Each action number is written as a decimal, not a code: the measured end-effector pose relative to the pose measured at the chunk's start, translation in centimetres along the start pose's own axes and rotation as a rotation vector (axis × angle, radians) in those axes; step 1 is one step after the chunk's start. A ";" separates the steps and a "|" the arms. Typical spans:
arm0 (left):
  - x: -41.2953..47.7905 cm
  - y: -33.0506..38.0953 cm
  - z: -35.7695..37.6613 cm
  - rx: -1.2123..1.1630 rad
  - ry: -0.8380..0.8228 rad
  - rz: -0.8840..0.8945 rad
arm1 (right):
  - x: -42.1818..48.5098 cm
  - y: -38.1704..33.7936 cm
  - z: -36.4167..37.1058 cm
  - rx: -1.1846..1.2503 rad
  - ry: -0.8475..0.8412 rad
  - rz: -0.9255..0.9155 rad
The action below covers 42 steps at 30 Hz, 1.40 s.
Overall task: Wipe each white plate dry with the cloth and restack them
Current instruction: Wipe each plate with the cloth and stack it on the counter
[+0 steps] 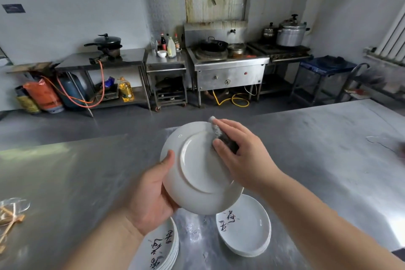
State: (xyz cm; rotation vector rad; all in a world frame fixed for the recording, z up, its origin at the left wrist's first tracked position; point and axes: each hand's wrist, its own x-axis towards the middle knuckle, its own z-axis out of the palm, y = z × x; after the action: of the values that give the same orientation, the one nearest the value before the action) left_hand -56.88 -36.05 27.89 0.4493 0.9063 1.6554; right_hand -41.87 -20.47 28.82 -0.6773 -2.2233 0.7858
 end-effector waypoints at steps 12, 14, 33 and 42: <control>0.6 -0.9 0.9 -0.105 0.119 0.104 | -3.4 -1.0 3.5 -0.119 0.076 0.053; 0.8 -0.6 1.3 -0.120 0.108 0.145 | -0.8 -0.4 1.7 -0.044 0.089 0.053; 1.2 -1.2 1.0 -0.067 0.122 0.075 | -1.3 0.8 0.4 0.150 0.041 0.126; 1.7 -2.9 1.3 -0.101 0.067 0.139 | -5.1 -0.6 4.0 -0.060 0.120 0.148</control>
State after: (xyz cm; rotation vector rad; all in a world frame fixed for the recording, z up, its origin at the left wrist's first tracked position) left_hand -54.58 -33.89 26.21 0.3975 0.8515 1.8440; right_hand -41.72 -25.53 24.80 -0.9035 -2.1129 0.7326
